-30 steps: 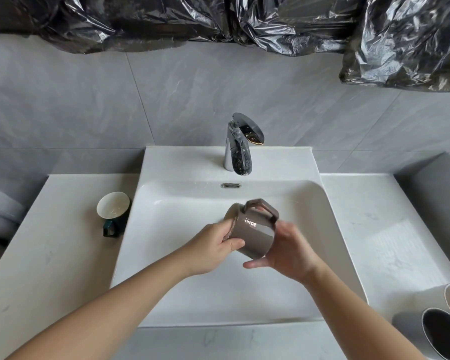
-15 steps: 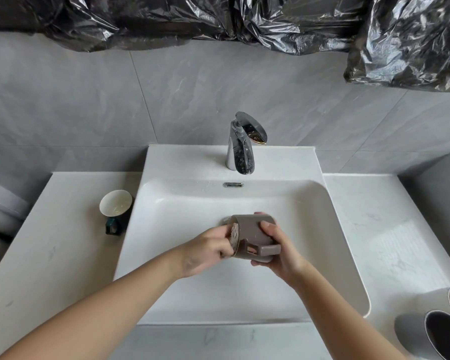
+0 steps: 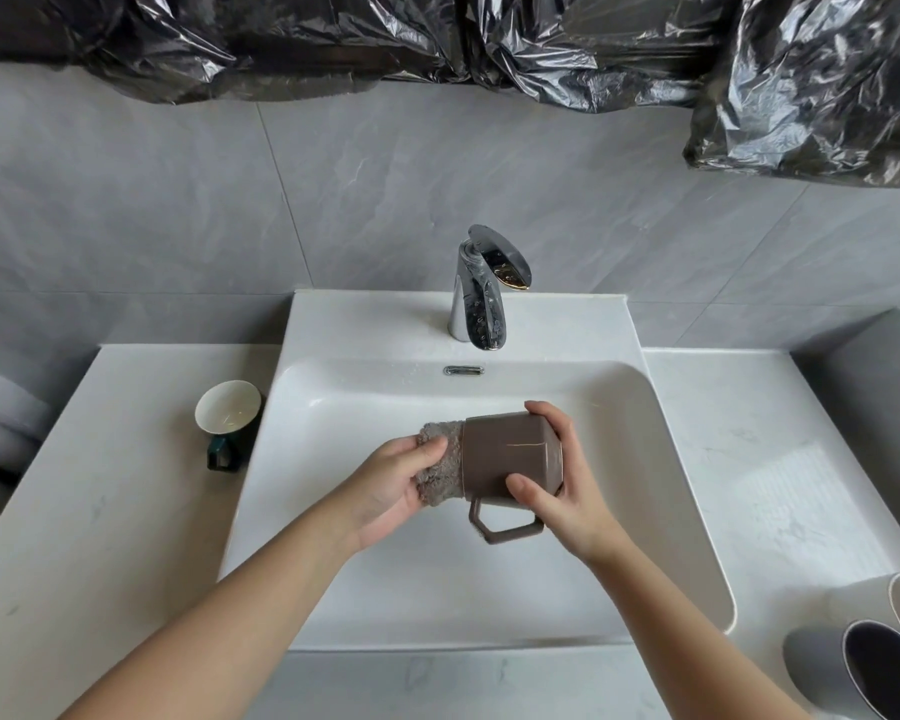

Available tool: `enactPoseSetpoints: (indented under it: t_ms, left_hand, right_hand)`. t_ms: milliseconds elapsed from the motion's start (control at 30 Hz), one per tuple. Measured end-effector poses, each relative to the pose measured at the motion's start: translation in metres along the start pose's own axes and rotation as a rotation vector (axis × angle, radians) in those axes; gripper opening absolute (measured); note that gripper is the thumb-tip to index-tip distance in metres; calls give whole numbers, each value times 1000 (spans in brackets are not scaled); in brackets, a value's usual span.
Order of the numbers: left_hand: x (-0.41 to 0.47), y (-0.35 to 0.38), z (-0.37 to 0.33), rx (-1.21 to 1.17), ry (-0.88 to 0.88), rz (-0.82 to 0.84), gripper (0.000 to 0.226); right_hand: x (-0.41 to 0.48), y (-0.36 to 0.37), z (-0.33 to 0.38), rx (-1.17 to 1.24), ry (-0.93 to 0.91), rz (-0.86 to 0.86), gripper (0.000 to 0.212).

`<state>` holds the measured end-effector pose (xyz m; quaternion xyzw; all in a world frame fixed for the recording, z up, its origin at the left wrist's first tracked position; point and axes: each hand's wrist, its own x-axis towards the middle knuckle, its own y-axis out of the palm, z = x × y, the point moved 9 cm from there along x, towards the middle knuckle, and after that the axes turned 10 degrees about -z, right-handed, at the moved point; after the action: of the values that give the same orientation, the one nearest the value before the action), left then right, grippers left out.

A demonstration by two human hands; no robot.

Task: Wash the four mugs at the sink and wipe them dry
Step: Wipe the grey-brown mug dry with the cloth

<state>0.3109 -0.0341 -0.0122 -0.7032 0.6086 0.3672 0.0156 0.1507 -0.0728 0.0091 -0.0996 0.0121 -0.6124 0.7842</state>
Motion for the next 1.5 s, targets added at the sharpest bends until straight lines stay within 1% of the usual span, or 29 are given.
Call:
enactPoseSetpoints:
  t_ms: [67, 133, 200, 233, 267, 333, 367, 400, 467, 500, 600, 667, 733, 767, 833, 900, 1000, 1067, 1133, 1200, 1267, 1333, 1367, 1433, 1500]
  left_hand:
    - [1, -15, -6, -75, 66, -106, 28]
    - [0, -37, -11, -144, 153, -244, 27]
    - [-5, -51, -11, -179, 238, -328, 26]
    - [-8, -54, -10, -178, 277, -348, 26]
    - [-11, -54, -10, -147, 326, -362, 25]
    - [-17, -43, -12, 13, 448, -378, 32]
    - [-19, -34, -13, 103, 507, -384, 33]
    - [-22, -24, -15, 170, 558, -390, 30]
    - [-24, -7, -18, 246, 638, -401, 17]
    - [-24, -2, -22, 278, 663, -418, 13]
    - [-22, 1, -31, 377, 685, -472, 19]
    - [-13, 3, -33, 447, 668, -434, 25]
    - [-7, 9, -33, 523, 661, -358, 40]
    - [-6, 13, -33, 562, 673, -319, 43]
    - [-9, 22, -35, 618, 689, -251, 38]
    - [-12, 27, -31, 619, 651, -208, 34]
    - [-19, 27, -26, 589, 633, -228, 49]
    - [-27, 30, -27, 633, 707, -266, 46]
    - [-35, 36, -30, 692, 807, -267, 42]
    - [-38, 40, -32, 715, 840, -237, 39]
    - [-36, 41, -36, 684, 819, -215, 40]
    - [-30, 41, -41, 678, 787, -231, 39]
    - [-27, 42, -42, 709, 767, -232, 40]
    - [-23, 47, -36, 810, 725, -201, 52]
    - [-24, 49, -27, 891, 737, -188, 55]
  right_hand:
    - [-4, 2, -9, 246, 150, -54, 69]
    - [-11, 9, -22, 554, 378, -127, 71]
    - [-18, 20, -37, 772, 589, -184, 78]
    - [-21, 26, -43, 881, 668, -220, 77]
    - [-23, 31, -45, 996, 732, -265, 70]
    - [-26, 41, -47, 1119, 822, -344, 46]
    - [-26, 46, -46, 1129, 850, -355, 37]
    - [-26, 51, -45, 1130, 873, -352, 35]
    - [-25, 62, -42, 1138, 901, -304, 42]
    - [-25, 64, -40, 1116, 903, -283, 44]
    - [-28, 56, -46, 951, 879, -244, 36]
    - [-31, 52, -45, 818, 840, -158, 34]
    - [-33, 50, -45, 701, 810, -62, 43]
    - [-34, 49, -44, 659, 799, -33, 47]
    - [-34, 45, -42, 611, 773, -6, 53]
    - [-33, 42, -39, 581, 742, -2, 56]
    - [-29, 37, -38, 528, 677, -15, 67]
    - [-27, 36, -40, 523, 653, -23, 78]
    - [-26, 36, -38, 534, 644, -31, 73]
    - [-26, 38, -40, 534, 662, -33, 67]
    - [-28, 39, -42, 524, 678, -35, 63]
    - [-29, 40, -40, 509, 673, -33, 56]
    - [-28, 40, -39, 508, 667, -35, 56]
    - [-27, 37, -35, 515, 654, -56, 57]
    - [-23, 33, -33, 506, 627, -61, 44]
